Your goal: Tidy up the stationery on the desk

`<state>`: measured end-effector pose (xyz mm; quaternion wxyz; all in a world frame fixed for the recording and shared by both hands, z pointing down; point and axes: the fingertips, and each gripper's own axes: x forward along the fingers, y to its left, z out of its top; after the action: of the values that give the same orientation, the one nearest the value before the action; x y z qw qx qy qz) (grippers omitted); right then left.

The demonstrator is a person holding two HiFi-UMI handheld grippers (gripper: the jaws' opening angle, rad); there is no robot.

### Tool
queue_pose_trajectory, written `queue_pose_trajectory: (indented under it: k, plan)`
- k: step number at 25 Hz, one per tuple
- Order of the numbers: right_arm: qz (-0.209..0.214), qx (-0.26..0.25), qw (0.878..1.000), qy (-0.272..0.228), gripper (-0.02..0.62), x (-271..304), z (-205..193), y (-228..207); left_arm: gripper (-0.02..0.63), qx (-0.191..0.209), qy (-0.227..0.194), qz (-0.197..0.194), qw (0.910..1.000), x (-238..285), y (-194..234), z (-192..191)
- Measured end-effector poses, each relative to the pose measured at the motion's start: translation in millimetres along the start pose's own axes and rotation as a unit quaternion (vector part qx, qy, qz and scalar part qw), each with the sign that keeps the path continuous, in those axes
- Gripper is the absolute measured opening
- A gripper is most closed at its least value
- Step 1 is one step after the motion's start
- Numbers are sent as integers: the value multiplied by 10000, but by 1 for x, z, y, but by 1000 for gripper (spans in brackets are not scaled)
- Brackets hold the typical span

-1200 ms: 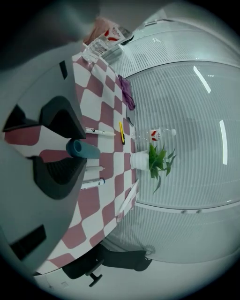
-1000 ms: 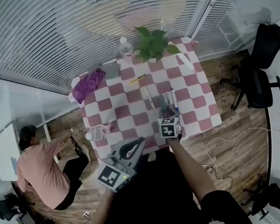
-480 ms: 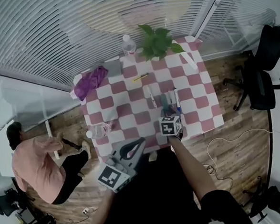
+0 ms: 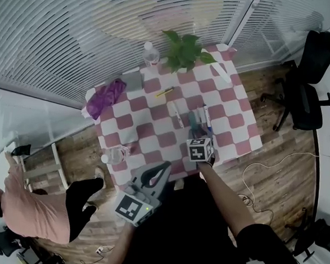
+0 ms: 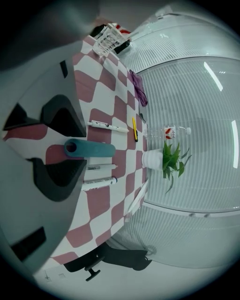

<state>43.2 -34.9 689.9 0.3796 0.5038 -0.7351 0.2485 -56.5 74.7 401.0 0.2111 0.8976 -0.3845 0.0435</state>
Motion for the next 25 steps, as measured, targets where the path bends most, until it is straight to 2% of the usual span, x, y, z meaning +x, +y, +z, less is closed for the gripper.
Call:
queue_pose_trajectory:
  k: [5,11,15,17,19,25]
  plan:
    - [-23,-194,9995,-240,166,-9,19,8,34,20,-51,-5,10000,-3,1,2]
    - [213,-442,9981,-364,164,-6,36,35,34,13,-68,69,10000,-11,5,0]
    - [416,-582,9974,-74,156,8,28,53,34,-18,-107,207,9997,-20,9,-1]
    - [378,-634,9973,72,153,16,23,57,34,58,-178,265,9995,-26,13,0]
    - [317,-652,9972,160,149,22,20,57,34,-6,-70,396,9992,-32,18,-5]
    - [281,-385,9983,333,101,34,18,58,34,-213,-86,705,9972,-49,31,-9]
